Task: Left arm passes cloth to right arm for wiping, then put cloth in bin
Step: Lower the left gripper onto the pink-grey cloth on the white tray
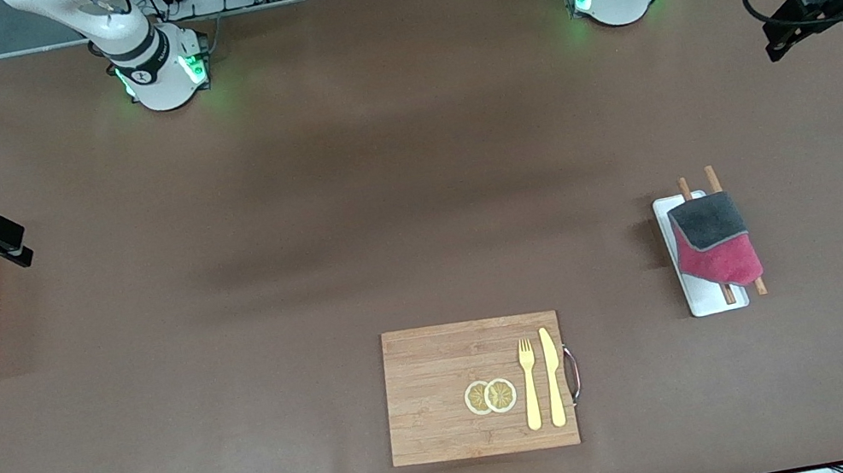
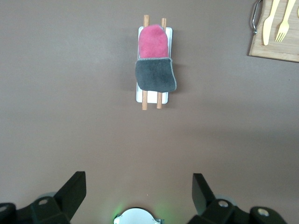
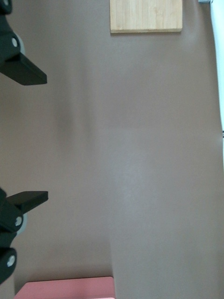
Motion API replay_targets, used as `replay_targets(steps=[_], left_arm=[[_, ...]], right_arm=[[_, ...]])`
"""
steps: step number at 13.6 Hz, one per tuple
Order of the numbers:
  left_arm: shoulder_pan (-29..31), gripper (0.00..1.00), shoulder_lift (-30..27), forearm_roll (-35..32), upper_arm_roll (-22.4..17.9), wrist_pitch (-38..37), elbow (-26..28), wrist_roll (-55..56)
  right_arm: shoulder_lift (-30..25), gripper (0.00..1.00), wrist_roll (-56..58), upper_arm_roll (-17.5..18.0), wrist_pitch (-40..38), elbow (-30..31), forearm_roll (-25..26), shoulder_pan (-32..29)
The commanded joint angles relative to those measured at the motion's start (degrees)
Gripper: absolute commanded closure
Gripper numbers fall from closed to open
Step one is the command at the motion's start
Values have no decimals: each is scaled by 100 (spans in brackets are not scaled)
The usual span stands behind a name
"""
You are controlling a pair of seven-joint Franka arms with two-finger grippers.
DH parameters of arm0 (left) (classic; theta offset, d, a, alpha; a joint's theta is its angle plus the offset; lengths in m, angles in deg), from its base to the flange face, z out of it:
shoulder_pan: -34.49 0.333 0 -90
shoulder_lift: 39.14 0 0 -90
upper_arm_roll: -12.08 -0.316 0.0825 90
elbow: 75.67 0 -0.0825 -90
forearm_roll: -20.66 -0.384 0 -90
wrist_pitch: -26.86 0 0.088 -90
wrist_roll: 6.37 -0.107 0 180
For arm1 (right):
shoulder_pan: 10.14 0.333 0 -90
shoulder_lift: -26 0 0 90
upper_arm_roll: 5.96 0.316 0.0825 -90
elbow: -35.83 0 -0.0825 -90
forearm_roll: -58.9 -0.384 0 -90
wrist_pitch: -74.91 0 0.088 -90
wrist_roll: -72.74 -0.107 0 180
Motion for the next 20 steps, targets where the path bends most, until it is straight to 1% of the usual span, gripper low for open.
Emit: replay_targets(steps=[1, 4, 5, 6, 8, 11, 15, 17, 18, 20], left_arm=[[24, 0, -54, -67, -2, -162, -70, -33], [68, 0, 103, -76, -2, -154, -201, -33], [68, 0, 261, -76, -2, -154, -272, -59], [76, 0, 315, -67, -2, -154, -264, -68], [155, 0, 604, -76, -20, -92, -237, -86], [462, 0, 1043, -85, -20, 337, -71, -86], [735, 0, 1342, -76, -11, 1522, 710, -199], [788, 0, 1379, -67, -11, 2163, 1184, -323], [815, 0, 1466, -67, -11, 2436, 1317, -367], [806, 2, 1808, -76, 6, 2728, 1301, -376]], right_arm=[[44, 0, -83, 41, -127, -103, 20, -15], [44, 0, -83, 41, -136, -104, 20, -14], [44, 0, -92, 41, -136, -104, 20, -6], [44, 0, -83, 41, -145, -104, 20, -14], [35, 0, -57, 41, -163, -104, 20, -32], [44, 0, -57, 41, -320, -95, 20, -40], [53, 0, -74, 32, -356, -60, 29, -41], [62, 0, -92, 32, -408, -33, 29, -76], [62, 0, -83, 32, -557, -42, 29, -93], [79, 0, -39, 32, -637, -16, 29, -102]])
